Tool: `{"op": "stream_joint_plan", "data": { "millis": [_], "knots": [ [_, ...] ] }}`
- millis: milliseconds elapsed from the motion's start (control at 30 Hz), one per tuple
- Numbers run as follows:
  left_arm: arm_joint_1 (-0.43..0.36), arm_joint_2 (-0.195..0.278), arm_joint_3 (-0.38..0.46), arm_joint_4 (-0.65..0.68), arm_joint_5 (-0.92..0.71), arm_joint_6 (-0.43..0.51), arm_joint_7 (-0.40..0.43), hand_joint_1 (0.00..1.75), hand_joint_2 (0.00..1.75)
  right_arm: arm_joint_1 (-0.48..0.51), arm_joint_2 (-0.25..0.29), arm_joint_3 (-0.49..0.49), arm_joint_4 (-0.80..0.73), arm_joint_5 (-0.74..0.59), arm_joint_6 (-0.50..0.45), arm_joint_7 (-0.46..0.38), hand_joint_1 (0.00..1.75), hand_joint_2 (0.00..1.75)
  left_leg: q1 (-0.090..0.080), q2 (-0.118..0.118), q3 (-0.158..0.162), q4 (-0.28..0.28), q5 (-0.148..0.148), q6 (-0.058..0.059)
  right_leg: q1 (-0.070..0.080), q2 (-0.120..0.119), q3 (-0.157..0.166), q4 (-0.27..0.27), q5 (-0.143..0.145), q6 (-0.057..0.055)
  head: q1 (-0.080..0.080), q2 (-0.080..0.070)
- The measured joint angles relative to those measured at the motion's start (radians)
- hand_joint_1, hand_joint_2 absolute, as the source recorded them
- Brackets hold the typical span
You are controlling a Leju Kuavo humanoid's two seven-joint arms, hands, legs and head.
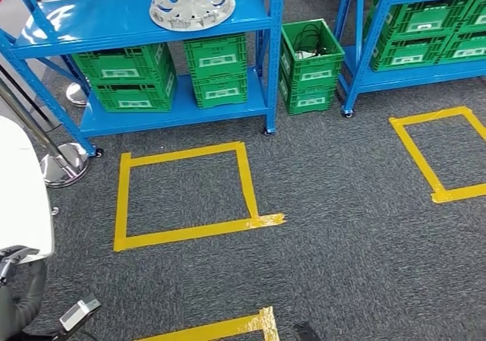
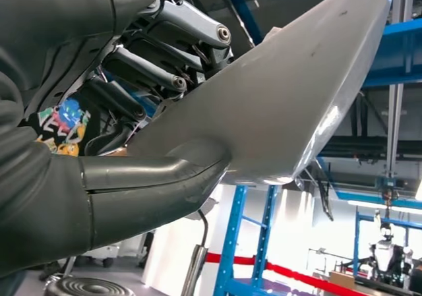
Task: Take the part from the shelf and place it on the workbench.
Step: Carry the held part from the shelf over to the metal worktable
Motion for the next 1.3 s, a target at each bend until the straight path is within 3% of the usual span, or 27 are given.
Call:
{"op": "stream_joint_plan", "data": {
  "millis": [67,100,133,233,267,400,467,533,567,600,633,700,767,867,933,967,1033,1067,1100,1133,1167,1233,1300],
  "knots": [
    [-0.001,0.0,0.0,0.001,-0.001,0.0,0.0,1.75,1.75,0.001,0.0,0.0,0.0,-0.001,0.002,-0.001,0.0,0.0,0.001,0.0,-0.043,0.113,-0.046,-0.003,0.003,0.0,-0.005,0.0,0.002,-0.004,-0.001,0.0],
    [-0.001,0.0,0.0,0.001,-0.001,0.0,0.0,1.75,1.75,0.001,0.0,0.0,0.0,-0.001,0.003,-0.002,0.0,0.0,0.001,0.0,-0.045,0.127,-0.042,-0.001,0.004,0.0,-0.006,0.001,0.003,-0.005,-0.001,0.0],
    [-0.001,0.0,0.0,0.002,-0.002,0.0,0.0,1.75,1.75,0.002,0.0,0.0,0.0,-0.001,0.004,-0.003,0.0,0.0,0.001,0.0,-0.029,0.102,-0.02,0.002,0.006,0.0,-0.006,0.001,0.004,-0.005,-0.001,0.0],
    [-0.003,0.0,-0.001,0.002,-0.003,0.0,0.0,1.75,1.75,0.001,0.0,0.0,0.0,-0.002,0.006,-0.008,0.0,0.0,-0.005,-0.004,0.066,-0.088,0.073,0.023,0.01,0.002,-0.004,0.001,0.005,-0.003,0.0,0.0],
    [-0.005,0.001,-0.002,0.002,-0.003,0.0,0.0,1.75,1.75,0.0,0.001,0.0,0.0,-0.002,0.006,-0.009,0.0,0.0,-0.007,-0.005,0.083,-0.128,0.085,0.029,0.011,0.002,-0.006,0.001,0.007,0.0,0.0,0.0],
    [-0.011,0.004,-0.013,0.002,-0.01,0.0,0.014,1.75,1.75,0.001,0.002,0.0,0.0,-0.005,0.004,-0.01,0.0,0.0,-0.007,-0.004,0.087,-0.168,0.089,0.042,0.011,-0.001,-0.023,0.007,0.005,0.02,0.0,0.0],
    [-0.016,0.006,-0.027,0.004,-0.014,0.0,0.024,1.75,1.75,0.002,0.002,0.0,0.0,-0.008,-0.001,-0.012,0.0,0.0,-0.001,-0.001,0.088,-0.185,0.097,0.049,0.012,-0.001,-0.053,0.069,-0.04,0.029,0.004,0.0],
    [-0.021,0.008,-0.042,0.008,-0.018,0.0,0.031,1.75,1.75,0.004,0.001,0.0,0.0,-0.014,-0.009,-0.014,0.0,0.0,-0.002,0.001,0.084,-0.186,0.1,0.053,0.012,0.0,-0.109,0.198,-0.104,0.034,0.007,0.0],
    [-0.023,0.008,-0.05,0.011,-0.02,0.0,0.034,1.75,1.75,0.006,0.001,0.0,0.0,-0.017,-0.013,-0.015,0.0,0.0,-0.002,0.002,0.082,-0.185,0.101,0.053,0.011,0.0,-0.132,0.253,-0.123,0.037,0.007,0.0],
    [-0.025,0.009,-0.057,0.013,-0.021,0.0,0.036,1.75,1.75,0.01,0.001,0.0,0.0,-0.019,-0.017,-0.017,0.0,0.0,-0.002,0.002,0.082,-0.184,0.101,0.053,0.011,0.0,-0.142,0.278,-0.123,0.039,0.007,0.0],
    [-0.027,0.009,-0.063,0.015,-0.021,0.0,0.038,1.75,1.75,0.013,0.001,0.0,0.0,-0.022,-0.02,-0.019,0.0,0.0,-0.002,0.002,0.083,-0.183,0.101,0.053,0.01,-0.001,-0.131,0.259,-0.102,0.04,0.007,0.0],
    [-0.032,0.01,-0.076,0.018,-0.021,0.0,0.041,1.75,1.75,0.016,0.0,0.0,0.0,-0.03,-0.028,-0.027,0.0,0.0,-0.001,0.002,0.084,-0.178,0.098,0.048,0.007,-0.001,-0.065,0.127,-0.032,0.04,0.007,0.0],
    [-0.038,0.013,-0.091,0.021,-0.02,0.0,0.047,1.75,1.75,0.017,-0.001,-0.001,0.0,-0.042,-0.035,-0.04,0.0,0.0,-0.004,0.002,0.08,-0.169,0.094,0.04,0.007,-0.001,-0.01,0.017,0.001,0.036,0.007,0.0],
    [-0.051,0.02,-0.122,0.029,-0.021,-0.001,0.058,1.75,1.75,0.022,-0.001,-0.005,0.0,-0.06,-0.047,-0.059,0.0,0.0,-0.007,0.001,0.07,-0.159,0.095,0.028,0.008,0.002,0.0,-0.002,-0.002,0.023,0.006,0.0],
    [-0.063,0.022,-0.145,0.037,-0.021,-0.001,0.063,1.75,1.75,0.029,-0.002,-0.01,0.0,-0.071,-0.054,-0.068,0.0,0.0,-0.005,0.0,0.06,-0.135,0.074,0.018,0.005,0.001,-0.001,-0.004,0.002,0.012,0.004,0.0],
    [-0.069,0.024,-0.155,0.041,-0.021,-0.001,0.065,1.75,1.75,0.031,-0.002,-0.013,0.0,-0.075,-0.058,-0.072,0.0,0.0,-0.004,-0.001,0.045,-0.096,0.048,0.013,0.003,0.0,-0.002,-0.005,0.004,0.007,0.002,0.0],
    [-0.08,0.026,-0.173,0.05,-0.021,-0.001,0.067,1.75,1.75,0.034,-0.002,-0.019,0.0,-0.081,-0.063,-0.077,0.0,0.0,0.0,-0.002,-0.009,0.035,-0.02,0.005,0.004,0.0,-0.003,-0.005,0.005,0.002,-0.001,0.0],
    [-0.083,0.027,-0.18,0.056,-0.021,-0.001,0.068,1.75,1.75,0.036,-0.002,-0.022,0.0,-0.083,-0.065,-0.078,0.0,0.0,0.001,-0.002,-0.035,0.097,-0.044,0.003,0.004,0.0,-0.004,-0.005,0.005,0.001,-0.001,0.0],
    [-0.085,0.027,-0.186,0.061,-0.021,-0.001,0.069,1.75,1.75,0.037,-0.002,-0.025,0.0,-0.084,-0.066,-0.079,0.0,0.0,0.001,-0.002,-0.049,0.132,-0.049,0.003,0.005,0.001,-0.003,-0.005,0.005,0.001,-0.001,0.0],
    [-0.087,0.028,-0.192,0.066,-0.021,-0.001,0.07,1.75,1.75,0.039,-0.002,-0.027,0.0,-0.085,-0.067,-0.079,0.0,0.0,0.001,-0.002,-0.046,0.127,-0.034,0.005,0.005,0.002,-0.003,-0.005,0.005,0.001,-0.002,0.0],
    [-0.089,0.028,-0.196,0.069,-0.021,-0.001,0.07,1.75,1.75,0.04,-0.002,-0.028,0.0,-0.087,-0.069,-0.08,0.0,0.0,0.001,-0.002,-0.026,0.082,0.0,0.009,0.006,0.004,-0.001,-0.005,0.005,0.001,-0.002,0.0],
    [-0.098,0.029,-0.205,0.074,-0.018,-0.001,0.07,1.75,1.75,0.041,-0.002,-0.031,-0.001,-0.09,-0.073,-0.081,0.0,0.0,-0.003,-0.004,0.036,-0.057,0.072,0.023,0.009,0.007,0.001,-0.005,0.004,0.002,-0.002,0.0],
    [-0.11,0.029,-0.214,0.079,-0.013,-0.001,0.066,1.75,1.75,0.042,-0.002,-0.035,-0.001,-0.093,-0.077,-0.084,0.0,0.0,-0.007,-0.006,0.068,-0.137,0.099,0.034,0.011,0.007,-0.003,-0.004,0.005,0.006,-0.002,0.0]
  ]
}}
